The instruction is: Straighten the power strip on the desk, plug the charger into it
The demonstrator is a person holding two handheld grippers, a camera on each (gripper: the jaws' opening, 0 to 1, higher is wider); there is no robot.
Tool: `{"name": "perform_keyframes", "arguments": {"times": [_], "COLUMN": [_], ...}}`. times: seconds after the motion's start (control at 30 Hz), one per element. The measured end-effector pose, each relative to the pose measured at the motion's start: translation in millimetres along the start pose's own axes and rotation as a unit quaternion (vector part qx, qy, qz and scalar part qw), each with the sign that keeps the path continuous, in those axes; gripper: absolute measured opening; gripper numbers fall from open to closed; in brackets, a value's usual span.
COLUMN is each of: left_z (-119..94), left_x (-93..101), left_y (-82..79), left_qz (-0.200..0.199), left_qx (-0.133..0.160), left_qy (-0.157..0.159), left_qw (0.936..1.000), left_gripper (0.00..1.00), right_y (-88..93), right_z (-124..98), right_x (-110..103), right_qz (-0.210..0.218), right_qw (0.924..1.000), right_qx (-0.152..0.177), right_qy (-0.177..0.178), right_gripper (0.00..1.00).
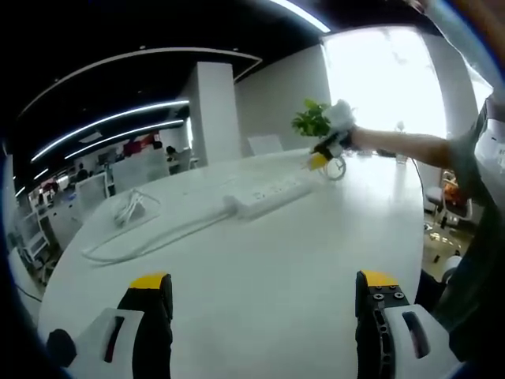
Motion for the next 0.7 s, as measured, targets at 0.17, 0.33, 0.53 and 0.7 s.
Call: {"name": "perform_keyframes", "arguments": {"times": [0.17, 0.33, 0.53, 0.7], "left_z": [-0.4, -0.1, -0.4, -1.9], "left_x": [-0.1, -0.5, -0.7, -1.8], "left_y": [0.4, 0.8, 0.9, 0.8], "left_qz": [0.002, 0.001, 0.0, -0.001], "left_qx": [-0.002, -0.001, -0.001, 0.001], "left_qy": [-0.001, -0.001, -0.001, -0.002], "left_qw": [1.0, 1.0, 1.0, 1.0], "left_gripper": [1.0, 1.0, 1.0, 1.0], "right_y": [-3.5, -6.7, -11.5, -13.6], "right_z": [1.0, 2.5, 2.1, 2.2], "right_x": [-4.5, -11.7, -17.0, -22.9], "right_qz": [-0.012, -0.028, -0.039, -0.052], "right_qw": [0.9999, 0.9995, 0.999, 0.9982], "right_qx": [-0.006, -0.012, -0.015, -0.023], "right_qy": [-0.003, -0.01, -0.015, -0.02], "right_gripper": [0.28, 0.28, 0.28, 0.28]}}
Point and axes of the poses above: the point that each gripper's makers call its tool centre point, and the gripper's own axes: z roughly forward along the fingers, x roughly to its right, y roughly out of its underside, the point moved 4 cm from there along -z, roughly backward along the fingers, and after that the axes turned 11 degrees about -x, right-handed, at the moved point
